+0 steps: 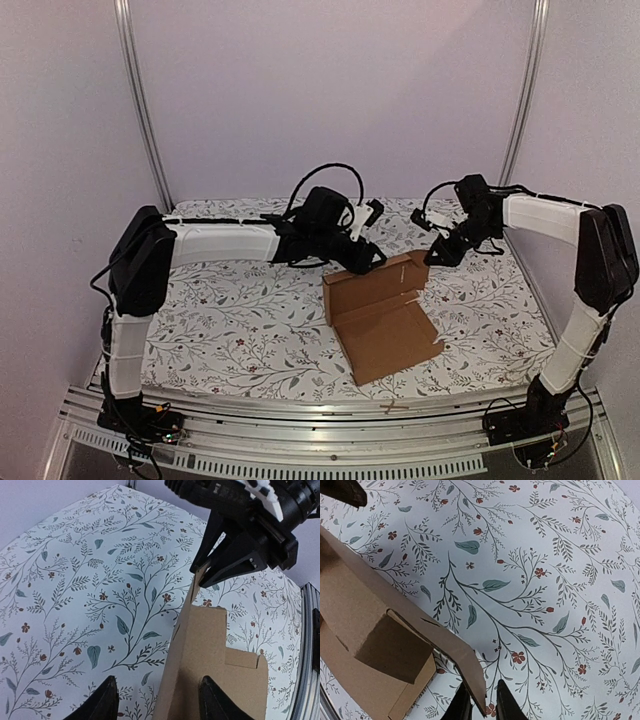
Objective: Fold the paper box
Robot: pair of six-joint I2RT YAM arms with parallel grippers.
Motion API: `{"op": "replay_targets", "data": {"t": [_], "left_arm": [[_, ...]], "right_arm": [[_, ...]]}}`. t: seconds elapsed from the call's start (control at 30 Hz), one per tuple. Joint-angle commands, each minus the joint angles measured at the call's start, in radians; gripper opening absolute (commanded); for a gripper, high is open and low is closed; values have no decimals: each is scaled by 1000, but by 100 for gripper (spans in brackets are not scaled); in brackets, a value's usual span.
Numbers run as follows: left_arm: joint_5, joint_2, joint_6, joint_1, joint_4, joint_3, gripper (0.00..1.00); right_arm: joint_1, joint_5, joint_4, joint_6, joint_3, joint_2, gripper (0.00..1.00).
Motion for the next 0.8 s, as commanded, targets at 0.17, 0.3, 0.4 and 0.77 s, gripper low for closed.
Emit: {"op": "replay_targets", "data": {"t": [0.17,0.3,0.4,0.77], "left_arm": [[-2,-89,-41,-13,26,-163,54],[-13,-112,-55,-11,43,-216,54],[-7,-112,-54,-8,39,-228,53],[136,-110,-42,6,66,-238,52]], "right_arm": [[104,4,10,41,9,45,9],[110,-15,-30,90,33,57,9],[110,-47,-84,83,28,53,16],[-70,-157,-306,-205,171,43,34]]}}
